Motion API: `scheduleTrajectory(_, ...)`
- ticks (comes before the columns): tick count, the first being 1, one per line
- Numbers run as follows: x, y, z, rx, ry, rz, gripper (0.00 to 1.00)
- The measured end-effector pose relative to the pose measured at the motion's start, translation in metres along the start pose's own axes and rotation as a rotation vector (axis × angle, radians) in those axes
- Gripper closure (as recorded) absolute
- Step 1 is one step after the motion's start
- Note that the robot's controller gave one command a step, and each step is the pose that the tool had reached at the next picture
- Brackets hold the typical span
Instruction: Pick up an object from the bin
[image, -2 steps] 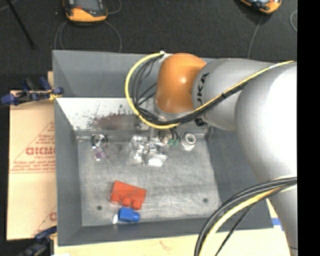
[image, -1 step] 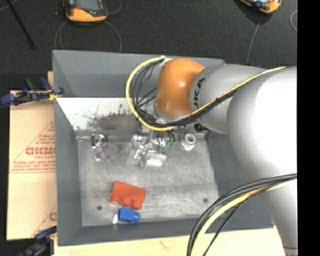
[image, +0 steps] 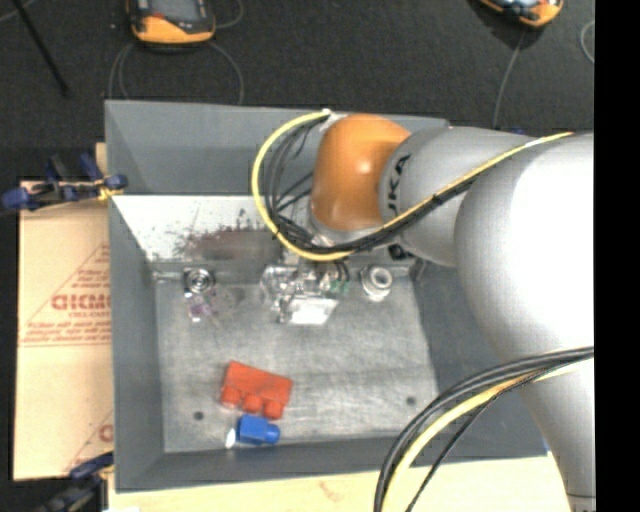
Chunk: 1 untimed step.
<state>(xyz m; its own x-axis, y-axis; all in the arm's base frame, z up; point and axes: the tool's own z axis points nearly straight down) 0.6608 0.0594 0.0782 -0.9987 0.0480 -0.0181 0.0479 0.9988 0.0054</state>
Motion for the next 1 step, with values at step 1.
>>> scheduleTrajectory(1,0.0102,-0.0061,-0.1400,0.005,0.009,-0.094,1.00)
